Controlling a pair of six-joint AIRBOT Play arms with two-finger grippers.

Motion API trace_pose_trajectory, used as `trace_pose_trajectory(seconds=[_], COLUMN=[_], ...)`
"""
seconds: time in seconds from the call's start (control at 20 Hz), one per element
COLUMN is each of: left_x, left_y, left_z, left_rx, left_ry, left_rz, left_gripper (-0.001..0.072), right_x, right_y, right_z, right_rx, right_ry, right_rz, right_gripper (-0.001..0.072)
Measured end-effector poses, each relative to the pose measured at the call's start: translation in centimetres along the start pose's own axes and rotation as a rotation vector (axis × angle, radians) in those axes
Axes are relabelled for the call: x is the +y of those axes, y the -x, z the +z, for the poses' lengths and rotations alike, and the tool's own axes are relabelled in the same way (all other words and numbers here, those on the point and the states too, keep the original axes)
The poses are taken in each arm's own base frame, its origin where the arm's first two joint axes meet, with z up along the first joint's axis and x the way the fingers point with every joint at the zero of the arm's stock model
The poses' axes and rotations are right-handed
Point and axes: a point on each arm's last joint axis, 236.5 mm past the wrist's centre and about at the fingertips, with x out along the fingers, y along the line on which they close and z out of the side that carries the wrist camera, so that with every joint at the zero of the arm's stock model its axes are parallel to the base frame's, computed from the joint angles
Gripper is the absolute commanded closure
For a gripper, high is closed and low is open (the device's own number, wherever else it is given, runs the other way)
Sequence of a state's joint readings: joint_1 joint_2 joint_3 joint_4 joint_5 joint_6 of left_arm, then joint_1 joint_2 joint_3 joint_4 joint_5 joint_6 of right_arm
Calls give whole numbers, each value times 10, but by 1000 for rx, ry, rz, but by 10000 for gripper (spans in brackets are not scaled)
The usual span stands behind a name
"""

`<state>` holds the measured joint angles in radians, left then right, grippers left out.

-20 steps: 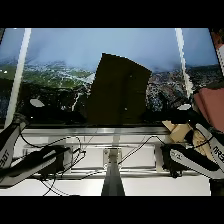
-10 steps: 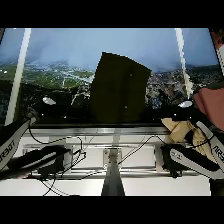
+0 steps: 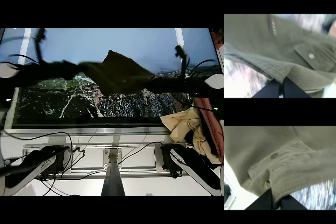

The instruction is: Fold the clothes and pants, and hang the long-sleeved shirts on hangers.

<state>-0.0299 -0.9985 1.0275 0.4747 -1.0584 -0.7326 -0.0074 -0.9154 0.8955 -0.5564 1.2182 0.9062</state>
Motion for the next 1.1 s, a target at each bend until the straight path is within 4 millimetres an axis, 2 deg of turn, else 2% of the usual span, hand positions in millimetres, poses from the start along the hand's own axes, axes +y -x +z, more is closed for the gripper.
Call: trace_pose_trajectory(seconds=[0.05, 0.15, 0.25, 0.35, 0.45, 0.5, 0.6, 0.7, 0.8, 0.85, 1.0, 1.1], left_x=[-18, -58, -101, -140, -161, -162, -148, -119, -80, -59, 6, 45], left_y=[25, 77, 125, 166, 197, 207, 215, 203, 176, 160, 107, 73], left_z=[29, 69, 87, 91, 85, 80, 62, 42, 21, 12, -15, -36], left_rx=[-75, -211, -318, -406, -461, -468, -433, -370, -296, -268, -201, -143], left_ry=[-77, -217, -355, -457, -475, -454, -373, -251, -108, -33, 147, 241], left_rz=[19, 67, 131, 206, 296, 344, 426, 454, 434, 417, 366, 354], left_gripper=[691, 691, 691, 692, 692, 692, 691, 692, 691, 691, 692, 692], right_x=[23, 75, 117, 153, 179, 186, 193, 180, 146, 125, 42, -10], right_y=[13, 44, 71, 94, 111, 116, 121, 112, 90, 76, 29, 5], right_z=[18, 47, 59, 59, 54, 51, 48, 44, 39, 37, 35, 31], right_rx=[-44, -138, -214, -269, -300, -307, -311, -286, -243, -227, -226, -224], right_ry=[81, 217, 282, 298, 279, 257, 208, 125, 20, -43, -237, -319], right_rz=[6, 20, 33, 54, 81, 91, 103, 93, 55, 34, -69, -157], right_gripper=[664, 663, 663, 664, 664, 664, 664, 664, 664, 664, 664, 664])
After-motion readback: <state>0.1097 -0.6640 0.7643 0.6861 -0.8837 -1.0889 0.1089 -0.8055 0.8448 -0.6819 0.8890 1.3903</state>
